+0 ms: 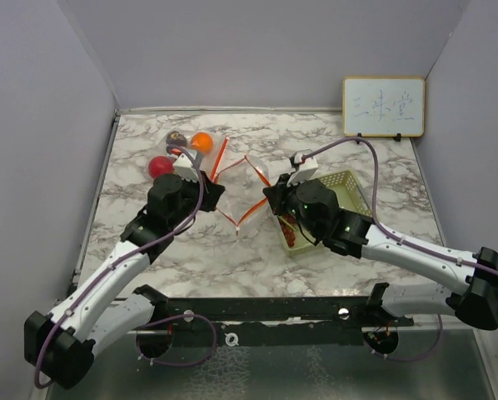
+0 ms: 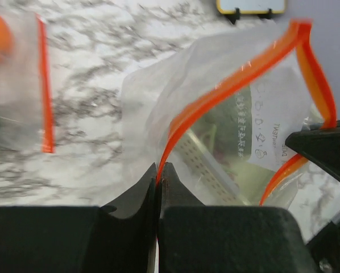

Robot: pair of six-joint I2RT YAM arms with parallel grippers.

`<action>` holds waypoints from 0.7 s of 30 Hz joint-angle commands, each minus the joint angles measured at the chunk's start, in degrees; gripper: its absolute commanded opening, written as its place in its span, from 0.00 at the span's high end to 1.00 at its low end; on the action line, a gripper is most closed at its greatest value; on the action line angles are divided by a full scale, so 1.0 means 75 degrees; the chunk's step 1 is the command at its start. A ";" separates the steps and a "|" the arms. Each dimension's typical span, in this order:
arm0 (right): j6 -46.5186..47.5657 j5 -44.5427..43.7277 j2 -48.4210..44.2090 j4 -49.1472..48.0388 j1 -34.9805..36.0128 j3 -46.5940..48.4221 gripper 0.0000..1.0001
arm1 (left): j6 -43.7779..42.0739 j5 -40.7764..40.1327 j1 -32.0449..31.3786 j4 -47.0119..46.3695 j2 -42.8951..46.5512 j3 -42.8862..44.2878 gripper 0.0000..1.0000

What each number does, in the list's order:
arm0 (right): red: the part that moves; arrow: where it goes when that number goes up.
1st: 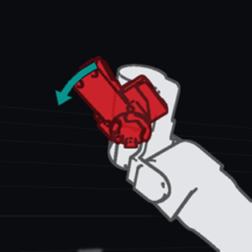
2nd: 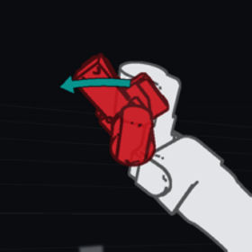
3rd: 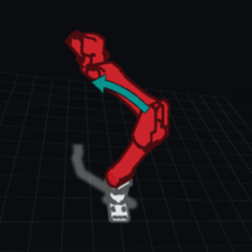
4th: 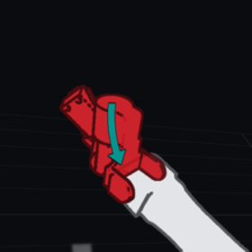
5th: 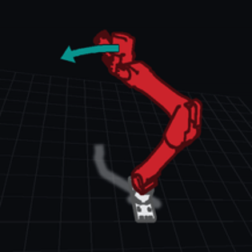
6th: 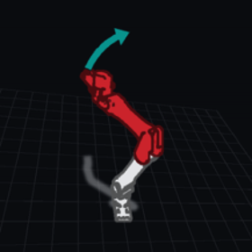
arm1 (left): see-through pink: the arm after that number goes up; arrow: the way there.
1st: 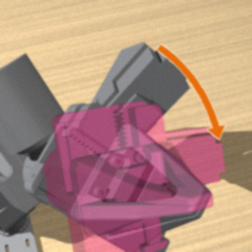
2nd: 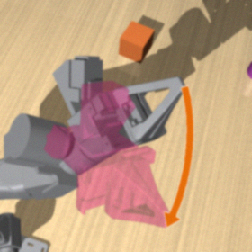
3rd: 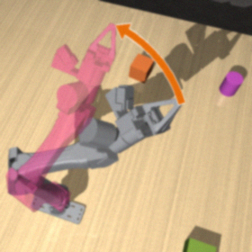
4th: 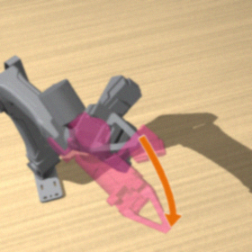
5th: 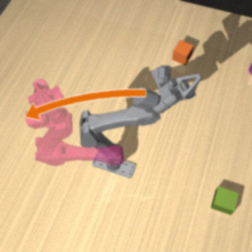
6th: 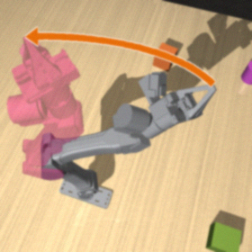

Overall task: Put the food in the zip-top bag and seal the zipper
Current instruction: Open the zipper of the food storage bag.

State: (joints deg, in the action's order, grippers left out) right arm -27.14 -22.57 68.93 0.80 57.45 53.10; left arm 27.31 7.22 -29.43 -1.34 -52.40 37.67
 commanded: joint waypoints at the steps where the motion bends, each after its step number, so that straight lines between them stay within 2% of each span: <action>1: -0.1074 -0.2918 -0.0153 0.2115 -0.0008 0.0195 0.98 | -0.1714 -0.2346 -0.0002 0.3571 0.0876 0.1743 1.00; 3: -0.1560 -0.3498 -0.0051 0.2680 -0.0014 0.0204 0.98 | -0.2079 -0.2916 -0.0001 0.4697 0.1099 0.2370 1.00; 7: -0.2111 -0.3750 0.0297 0.3018 -0.0008 0.0185 0.98 | -0.2373 -0.3662 -0.0002 0.5765 0.1426 0.3201 1.00; 10: -0.2016 -0.3224 0.0669 0.2618 -0.0014 0.0203 0.98 | -0.2479 -0.3719 -0.0001 0.5977 0.1516 0.3371 1.00; 12: -0.1678 -0.2535 0.0905 0.1956 -0.0008 0.0111 0.95 | -0.2475 -0.3439 -0.0002 0.5845 0.1520 0.3070 1.00; 16: -0.1324 -0.1473 0.1506 0.1148 -0.0008 -0.0024 0.76 | -0.2253 -0.2907 -0.0005 0.5391 0.1337 0.2218 1.00; 21: -0.1222 -0.0985 0.1644 0.0989 -0.0008 -0.0152 0.46 | -0.2109 -0.3095 -0.0012 0.4823 0.1049 0.1629 1.00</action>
State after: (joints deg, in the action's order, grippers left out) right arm -38.74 -31.16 81.19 6.96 58.52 53.63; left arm 11.84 -11.29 -30.28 37.74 -43.88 51.77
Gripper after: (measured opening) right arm 0.421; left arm 0.013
